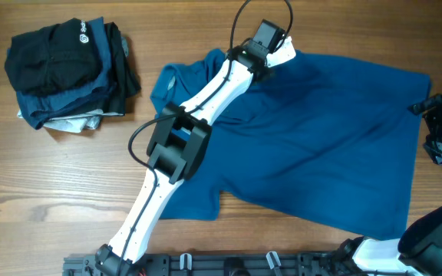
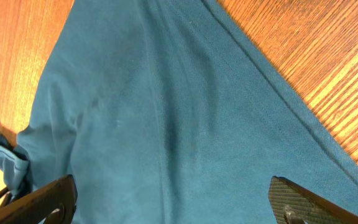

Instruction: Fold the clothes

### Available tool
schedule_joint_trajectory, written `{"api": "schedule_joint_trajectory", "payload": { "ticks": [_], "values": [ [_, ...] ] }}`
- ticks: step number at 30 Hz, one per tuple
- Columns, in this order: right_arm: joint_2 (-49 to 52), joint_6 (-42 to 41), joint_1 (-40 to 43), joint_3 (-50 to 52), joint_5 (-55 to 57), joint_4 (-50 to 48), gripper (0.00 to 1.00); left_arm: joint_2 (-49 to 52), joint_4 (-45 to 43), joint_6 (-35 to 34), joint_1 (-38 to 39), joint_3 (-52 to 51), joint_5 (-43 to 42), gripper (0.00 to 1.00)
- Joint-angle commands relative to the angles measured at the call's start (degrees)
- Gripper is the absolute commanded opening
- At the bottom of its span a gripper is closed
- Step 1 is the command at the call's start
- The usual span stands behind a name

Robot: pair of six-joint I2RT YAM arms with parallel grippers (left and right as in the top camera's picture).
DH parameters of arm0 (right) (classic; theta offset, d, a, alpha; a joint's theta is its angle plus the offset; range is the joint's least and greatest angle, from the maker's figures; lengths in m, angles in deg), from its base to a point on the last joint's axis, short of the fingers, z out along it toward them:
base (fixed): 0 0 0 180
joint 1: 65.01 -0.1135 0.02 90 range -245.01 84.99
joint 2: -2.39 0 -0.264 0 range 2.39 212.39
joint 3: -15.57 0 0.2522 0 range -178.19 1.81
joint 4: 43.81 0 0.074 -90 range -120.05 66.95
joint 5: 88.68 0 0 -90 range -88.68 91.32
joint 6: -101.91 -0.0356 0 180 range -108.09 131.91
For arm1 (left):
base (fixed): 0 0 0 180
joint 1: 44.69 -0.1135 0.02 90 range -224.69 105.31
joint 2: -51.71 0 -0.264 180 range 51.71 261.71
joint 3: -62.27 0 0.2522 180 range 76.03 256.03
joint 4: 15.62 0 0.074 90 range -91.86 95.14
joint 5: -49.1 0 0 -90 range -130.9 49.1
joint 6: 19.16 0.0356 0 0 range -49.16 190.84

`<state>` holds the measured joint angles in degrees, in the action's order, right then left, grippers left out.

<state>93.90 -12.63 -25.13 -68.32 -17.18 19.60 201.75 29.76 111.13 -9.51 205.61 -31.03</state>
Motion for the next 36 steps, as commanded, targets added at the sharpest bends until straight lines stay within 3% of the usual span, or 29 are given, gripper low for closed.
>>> {"api": "schedule_joint_trajectory", "payload": {
  "ticks": [1,11,15,19,24,29,33,36],
  "values": [
    [-1.1,0.3,-0.1,-0.8,-0.9,-0.2,0.99,1.2,-3.6,-4.4,-0.4,-0.2,-1.0,0.17],
    [-1.1,0.3,-0.1,-0.8,-0.9,-0.4,1.00,0.9,-10.8,-7.9,-0.7,-0.2,6.4,0.14],
    [-1.1,0.3,-0.1,-0.8,-0.9,-1.1,0.99,0.8,-12.5,-11.6,-2.0,-0.2,7.6,0.17],
    [-1.1,0.3,-0.1,-0.8,-0.9,-1.2,1.00,0.8,-15.1,-20.3,-4.7,-0.2,7.3,0.17],
    [-1.1,0.3,-0.1,-0.8,-0.9,-1.2,0.99,1.1,-15.5,-27.3,-9.1,-0.2,-4.5,0.21],
    [-1.1,0.3,-0.1,-0.8,-0.9,-1.2,1.00,2.0,-18.4,-35.5,-13.4,-0.2,-8.6,0.20],
    [-1.1,0.3,-0.1,-0.8,-0.9,-1.2,1.00,2.2,-19.4,-36.7,-15.7,-0.2,-16.2,0.22],
    [-1.1,0.3,-0.1,-0.8,-0.9,-1.2,0.99,-0.4,-15.6,-32.2,-15.7,-0.2,-20.3,0.43]
  ]
}}
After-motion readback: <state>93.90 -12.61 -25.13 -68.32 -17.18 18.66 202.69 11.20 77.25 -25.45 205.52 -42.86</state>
